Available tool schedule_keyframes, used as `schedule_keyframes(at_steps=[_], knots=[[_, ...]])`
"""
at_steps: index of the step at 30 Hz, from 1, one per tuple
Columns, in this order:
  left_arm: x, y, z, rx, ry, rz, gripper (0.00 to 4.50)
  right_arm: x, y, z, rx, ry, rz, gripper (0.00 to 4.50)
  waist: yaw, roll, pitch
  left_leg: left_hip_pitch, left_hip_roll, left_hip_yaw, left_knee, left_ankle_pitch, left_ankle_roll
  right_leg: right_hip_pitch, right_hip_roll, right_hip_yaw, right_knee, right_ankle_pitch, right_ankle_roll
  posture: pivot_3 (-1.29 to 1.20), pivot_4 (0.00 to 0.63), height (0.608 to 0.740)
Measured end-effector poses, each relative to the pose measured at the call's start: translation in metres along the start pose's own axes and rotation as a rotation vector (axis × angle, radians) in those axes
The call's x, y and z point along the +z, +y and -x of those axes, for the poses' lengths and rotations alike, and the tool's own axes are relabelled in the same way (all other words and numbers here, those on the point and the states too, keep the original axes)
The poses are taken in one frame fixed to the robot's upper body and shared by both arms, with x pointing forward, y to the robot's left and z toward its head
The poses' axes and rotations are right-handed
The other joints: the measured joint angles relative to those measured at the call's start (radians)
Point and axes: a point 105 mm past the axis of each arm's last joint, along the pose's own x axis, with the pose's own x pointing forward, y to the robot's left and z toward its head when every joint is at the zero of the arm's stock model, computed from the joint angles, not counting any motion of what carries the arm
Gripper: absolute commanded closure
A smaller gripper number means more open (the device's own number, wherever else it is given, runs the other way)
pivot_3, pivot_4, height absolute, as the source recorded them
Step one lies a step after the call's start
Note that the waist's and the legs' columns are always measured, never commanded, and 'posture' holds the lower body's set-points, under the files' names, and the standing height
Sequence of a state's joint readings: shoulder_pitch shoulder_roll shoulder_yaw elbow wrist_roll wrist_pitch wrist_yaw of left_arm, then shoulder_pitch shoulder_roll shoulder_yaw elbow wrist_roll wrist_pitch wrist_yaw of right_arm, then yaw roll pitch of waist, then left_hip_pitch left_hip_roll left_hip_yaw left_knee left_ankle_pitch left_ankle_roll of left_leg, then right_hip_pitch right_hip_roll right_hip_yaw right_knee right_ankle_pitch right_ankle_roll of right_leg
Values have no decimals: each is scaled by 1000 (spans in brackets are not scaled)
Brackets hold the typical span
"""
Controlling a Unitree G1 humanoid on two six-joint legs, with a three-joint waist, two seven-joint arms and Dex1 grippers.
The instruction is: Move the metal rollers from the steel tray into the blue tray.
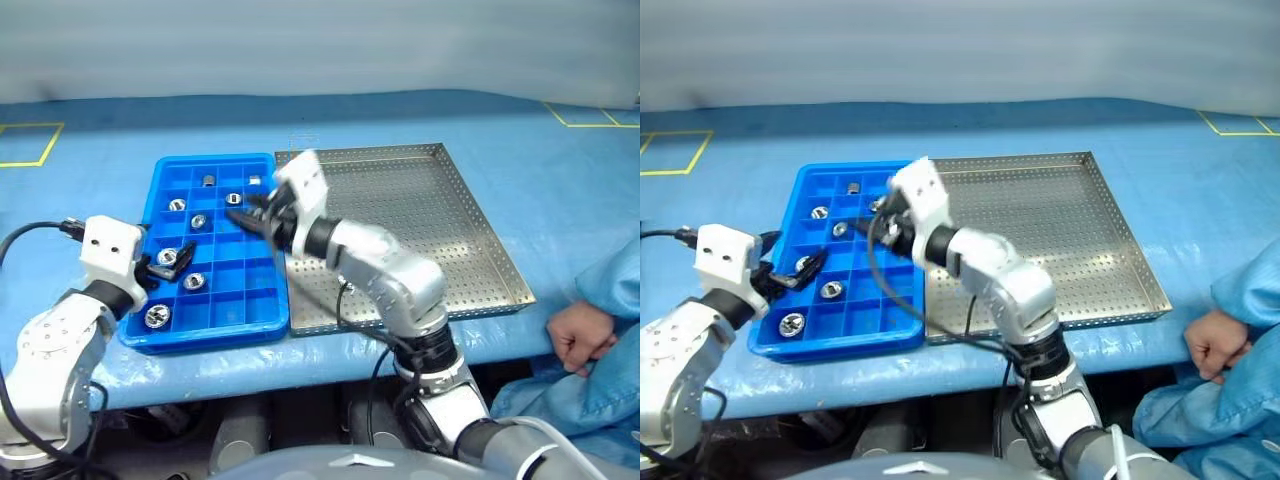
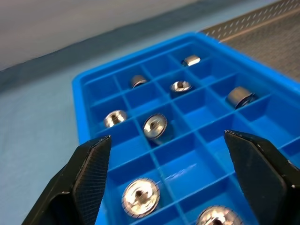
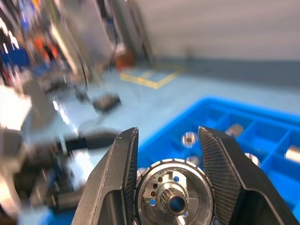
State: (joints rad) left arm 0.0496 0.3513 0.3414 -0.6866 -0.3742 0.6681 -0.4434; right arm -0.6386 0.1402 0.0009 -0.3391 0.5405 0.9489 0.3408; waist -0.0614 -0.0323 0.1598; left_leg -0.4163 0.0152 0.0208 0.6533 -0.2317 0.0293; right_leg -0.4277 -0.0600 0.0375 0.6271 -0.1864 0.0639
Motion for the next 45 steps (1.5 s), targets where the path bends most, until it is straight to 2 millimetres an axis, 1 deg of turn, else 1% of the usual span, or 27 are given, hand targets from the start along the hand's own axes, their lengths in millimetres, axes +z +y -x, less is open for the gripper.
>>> schedule_keyframes(at_steps=[3, 5, 6, 8, 9, 10, 12, 14, 18, 21, 23, 26, 30, 33, 36, 40, 45], knots=[[8, -39, -15, -152, -137, 118, 302, 40, -32, 24, -106, -191, -210, 2819, -3, 1, 0, -1, -2, 1, 1, 0, 2, 0, -2, 1, 0, 0, 0, -146, 150, 740], [12, -66, -25, -259, -205, 190, 302, 66, -47, 39, -148, -329, -354, 2819, -15, 3, 1, -1, -2, 2, 1, -1, 3, 0, -2, 3, 0, 0, 0, -146, 150, 740], [16, -77, -29, -299, -238, 220, 302, 76, -49, 43, -149, -376, -400, 2819, -23, 4, 2, -2, -2, 3, 1, 0, 3, -1, -1, 3, 0, 0, 0, -146, 150, 740], [27, -93, -35, -369, -309, 266, 302, 86, -46, 45, -129, -417, -465, 2819, -44, 7, 2, -1, -1, 3, 0, -1, 4, -1, 2, 4, 0, 0, 0, -193, 150, 740], [34, -99, -36, -399, -349, 291, 302, 89, -43, 44, -114, -424, -496, 2819, -57, 8, 1, -1, -2, 3, 0, -1, 4, -1, 4, 4, 0, 0, 1, -198, 150, 740], [41, -104, -36, -429, -385, 309, 151, 89, -41, 44, -108, -424, -523, 2819, -67, 9, 1, -1, -3, 3, 0, -1, 4, -1, 5, 4, 0, 3, 5, -198, 150, 740], [50, -110, -36, -473, -429, 317, 151, 90, -38, 42, -97, -423, -563, 2819, -84, 10, 1, -2, -2, 2, 1, -1, 5, -1, 7, 5, 0, 3, 6, -201, 150, 740], [53, -113, -37, -489, -448, 311, 151, 91, -35, 40, -87, -424, -588, 2819, -98, 12, 1, -1, -2, 2, 1, -1, 5, 0, 9, 7, 0, 4, 7, -203, 150, 740], [54, -118, -43, -498, -453, 313, 151, 89, -26, 33, -60, -399, -606, 2819, -125, 13, 1, -3, -3, 2, 6, -1, 5, 0, 10, 10, 0, 4, 7, -195, 150, 740], [62, -120, -47, -477, -477, 297, 151, 86, -22, 29, -55, -379, -605, 2819, -130, 13, 1, -3, -3, 3, 9, -1, 5, 1, 10, 12, -1, 4, 8, -189, 150, 740], [63, -120, -51, -449, -481, 289, 151, 84, -20, 27, -48, -368, -603, 2819, -130, 13, 1, -3, -3, 3, 9, 0, 6, 1, 10, 12, -1, 3, 8, -184, 150, 740], [63, -121, -56, -418, -484, 318, 151, 79, -19, 26, -53, -349, -599, 2819, -129, 13, 1, -3, -3, 3, 9, 0, 6, 1, 10, 12, -1, 2, 10, -183, 150, 740], [71, -122, -59, -396, -513, 326, 151, 72, -21, 25, -70, -321, -594, 2819, -127, 13, 1, -4, -3, 3, 9, 0, 6, 0, 10, 12, -1, 2, 10, -189, 150, 740], [74, -121, -61, -378, -527, 337, 151, 71, -21, 25, -77, -321, -594, 2819, -128, 13, 1, -4, -3, 3, 8, 0, 6, 0, 10, 13, -1, 3, 10, -194, 150, 740], [71, -118, -68, -351, -513, 403, 151, 70, -24, 26, -92, -323, -595, 2819, -127, 13, 1, -4, -3, 3, 9, 0, 6, 0, 10, 12, -1, 2, 10, -197, 150, 740], [68, -115, -74, -323, -487, 416, 151, 66, -26, 27, -109, -319, -596, 2819, -127, 13, 1, -4, -4, 3, 9, 0, 6, 0, 10, 13, -1, 2, 11, -200, 150, 740], [65, -118, -76, -332, -464, 426, 151, 66, -27, 27, -117, -317, -589, 2819, -128, 13, 1, -5, -4, 2, 8, 0, 6, 0, 10, 12, -1, 2, 11, -197, 150, 740]])
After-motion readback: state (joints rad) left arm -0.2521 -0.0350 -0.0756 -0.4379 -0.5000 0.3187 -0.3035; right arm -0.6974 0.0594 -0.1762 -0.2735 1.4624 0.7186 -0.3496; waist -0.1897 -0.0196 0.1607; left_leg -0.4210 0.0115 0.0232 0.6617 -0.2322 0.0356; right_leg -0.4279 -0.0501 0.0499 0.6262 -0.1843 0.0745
